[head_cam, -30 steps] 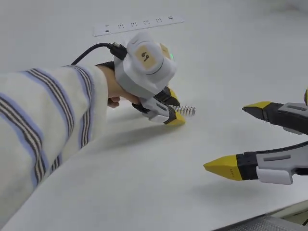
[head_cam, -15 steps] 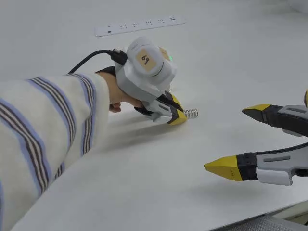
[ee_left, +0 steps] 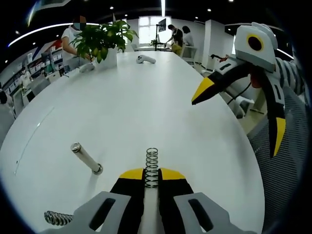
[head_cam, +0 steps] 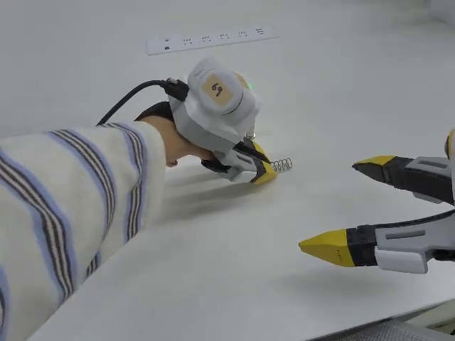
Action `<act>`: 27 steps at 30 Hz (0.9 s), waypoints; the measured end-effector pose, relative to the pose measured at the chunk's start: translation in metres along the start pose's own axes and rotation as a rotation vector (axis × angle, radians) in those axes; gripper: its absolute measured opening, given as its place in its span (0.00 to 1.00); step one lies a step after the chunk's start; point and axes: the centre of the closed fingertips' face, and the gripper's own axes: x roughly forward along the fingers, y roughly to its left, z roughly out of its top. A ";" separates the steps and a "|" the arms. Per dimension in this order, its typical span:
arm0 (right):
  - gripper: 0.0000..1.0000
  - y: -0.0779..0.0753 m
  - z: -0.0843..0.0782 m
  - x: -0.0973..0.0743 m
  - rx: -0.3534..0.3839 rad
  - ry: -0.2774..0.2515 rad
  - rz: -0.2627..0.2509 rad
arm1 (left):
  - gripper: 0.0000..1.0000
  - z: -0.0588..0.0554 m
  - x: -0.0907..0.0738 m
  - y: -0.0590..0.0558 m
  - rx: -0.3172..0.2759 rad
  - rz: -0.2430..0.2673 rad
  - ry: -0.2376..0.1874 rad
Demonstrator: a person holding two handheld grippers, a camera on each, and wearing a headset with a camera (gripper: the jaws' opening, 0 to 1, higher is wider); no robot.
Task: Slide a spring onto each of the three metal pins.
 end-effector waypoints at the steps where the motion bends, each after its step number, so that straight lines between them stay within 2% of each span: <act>1: 0.86 0.000 0.000 0.000 0.000 0.002 -0.002 | 0.02 0.000 -0.001 0.002 -0.016 -0.006 -0.005; 4: 0.86 -0.001 0.000 -0.002 0.000 0.003 -0.007 | 0.02 -0.002 -0.002 0.005 -0.038 0.000 -0.007; 6: 0.85 -0.002 -0.001 -0.003 0.001 0.003 -0.009 | 0.02 -0.004 -0.004 0.009 -0.044 0.032 -0.001; 9: 0.84 -0.001 -0.002 -0.003 0.004 0.007 -0.009 | 0.02 -0.007 -0.006 0.012 -0.081 0.049 0.004; 14: 0.84 0.001 -0.004 -0.004 0.007 0.009 -0.006 | 0.02 -0.010 -0.009 0.010 -0.081 0.049 0.005; 20: 0.84 0.002 -0.003 -0.005 0.011 0.005 -0.007 | 0.02 -0.016 -0.017 0.012 -0.107 0.056 0.003; 27: 0.84 0.002 -0.004 -0.004 0.009 0.008 -0.003 | 0.02 -0.022 -0.032 0.015 -0.106 0.093 0.022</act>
